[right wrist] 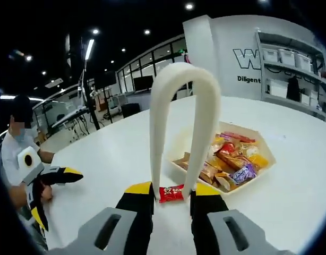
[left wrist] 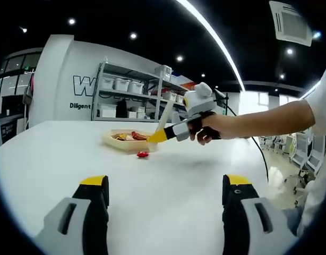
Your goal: Place the target food into the container with the food tongs after gripping and lifting it, then release it inside without dropping or visibly crushing the food.
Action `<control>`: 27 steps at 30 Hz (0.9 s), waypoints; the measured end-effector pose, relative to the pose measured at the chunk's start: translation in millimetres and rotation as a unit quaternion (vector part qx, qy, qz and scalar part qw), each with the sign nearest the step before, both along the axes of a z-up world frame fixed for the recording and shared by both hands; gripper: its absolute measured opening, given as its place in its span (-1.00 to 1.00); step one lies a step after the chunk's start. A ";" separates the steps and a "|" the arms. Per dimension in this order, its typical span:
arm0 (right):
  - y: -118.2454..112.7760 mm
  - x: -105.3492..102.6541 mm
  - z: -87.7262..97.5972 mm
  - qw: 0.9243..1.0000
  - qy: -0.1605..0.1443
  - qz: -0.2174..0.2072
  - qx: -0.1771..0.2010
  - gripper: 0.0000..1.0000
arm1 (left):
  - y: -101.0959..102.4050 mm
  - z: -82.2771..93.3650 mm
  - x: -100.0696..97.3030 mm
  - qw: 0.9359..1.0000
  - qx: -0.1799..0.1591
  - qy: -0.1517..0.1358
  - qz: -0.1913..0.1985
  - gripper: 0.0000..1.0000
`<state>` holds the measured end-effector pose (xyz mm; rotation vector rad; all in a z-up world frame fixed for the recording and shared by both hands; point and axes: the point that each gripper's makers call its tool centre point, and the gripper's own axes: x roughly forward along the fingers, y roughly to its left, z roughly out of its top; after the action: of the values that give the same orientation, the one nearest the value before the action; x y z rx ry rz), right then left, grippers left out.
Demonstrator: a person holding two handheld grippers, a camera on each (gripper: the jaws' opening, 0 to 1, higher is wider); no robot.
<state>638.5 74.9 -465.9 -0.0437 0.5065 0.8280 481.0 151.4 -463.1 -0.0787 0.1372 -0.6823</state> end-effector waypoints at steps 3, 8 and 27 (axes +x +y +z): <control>4.4 -5.0 -5.9 1.000 0.018 0.004 0.006 -0.54 | 0.1 -0.9 0.4 1.000 0.003 0.000 0.001 0.72; 24.5 -22.8 -4.3 0.998 0.039 0.023 0.032 -0.55 | -0.5 -1.8 0.4 1.000 0.005 0.001 0.000 0.72; 23.7 2.4 -3.5 0.999 0.013 -0.007 0.040 -0.51 | -1.3 -4.1 0.8 1.000 0.010 0.006 0.000 0.70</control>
<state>640.9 98.6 -469.4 0.0445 0.4971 0.8357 481.7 150.1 -467.2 -0.0646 0.1553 -0.6807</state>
